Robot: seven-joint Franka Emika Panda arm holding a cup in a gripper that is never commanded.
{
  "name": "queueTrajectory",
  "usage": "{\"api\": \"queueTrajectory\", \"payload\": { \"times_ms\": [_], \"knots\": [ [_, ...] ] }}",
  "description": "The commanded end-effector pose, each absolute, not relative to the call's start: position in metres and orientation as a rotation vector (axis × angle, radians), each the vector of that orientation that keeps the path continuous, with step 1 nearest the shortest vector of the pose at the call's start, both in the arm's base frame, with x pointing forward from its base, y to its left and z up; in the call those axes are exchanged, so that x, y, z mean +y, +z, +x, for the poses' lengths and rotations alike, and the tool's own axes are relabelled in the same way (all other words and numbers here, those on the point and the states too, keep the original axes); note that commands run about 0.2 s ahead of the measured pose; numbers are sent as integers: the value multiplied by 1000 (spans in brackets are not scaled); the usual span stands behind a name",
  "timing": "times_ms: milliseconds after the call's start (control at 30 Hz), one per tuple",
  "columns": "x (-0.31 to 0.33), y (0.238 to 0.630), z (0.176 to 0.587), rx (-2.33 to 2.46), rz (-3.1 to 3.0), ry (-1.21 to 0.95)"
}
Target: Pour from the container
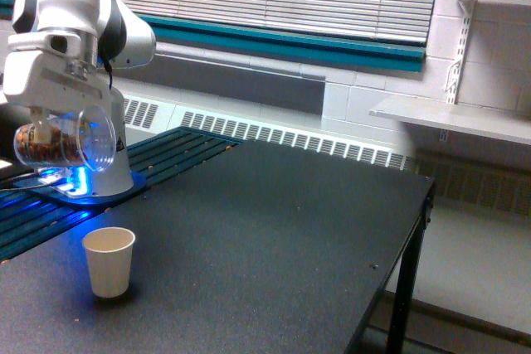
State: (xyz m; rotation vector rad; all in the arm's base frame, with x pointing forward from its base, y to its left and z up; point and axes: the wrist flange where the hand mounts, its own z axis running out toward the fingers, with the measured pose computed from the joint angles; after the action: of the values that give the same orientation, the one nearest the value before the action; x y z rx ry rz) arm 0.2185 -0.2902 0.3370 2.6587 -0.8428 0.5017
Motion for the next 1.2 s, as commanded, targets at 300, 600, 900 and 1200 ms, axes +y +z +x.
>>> {"api": "queueTrajectory", "payload": {
  "times_ms": [300, 600, 900, 1200],
  "knots": [
    [-287, 323, 227, -832, 2637, 481],
    [-288, 315, 224, -806, 2617, 436],
    [-289, 314, 228, -763, 2593, 411],
    [-291, 310, 232, -725, 2571, 385]
  ]
}}
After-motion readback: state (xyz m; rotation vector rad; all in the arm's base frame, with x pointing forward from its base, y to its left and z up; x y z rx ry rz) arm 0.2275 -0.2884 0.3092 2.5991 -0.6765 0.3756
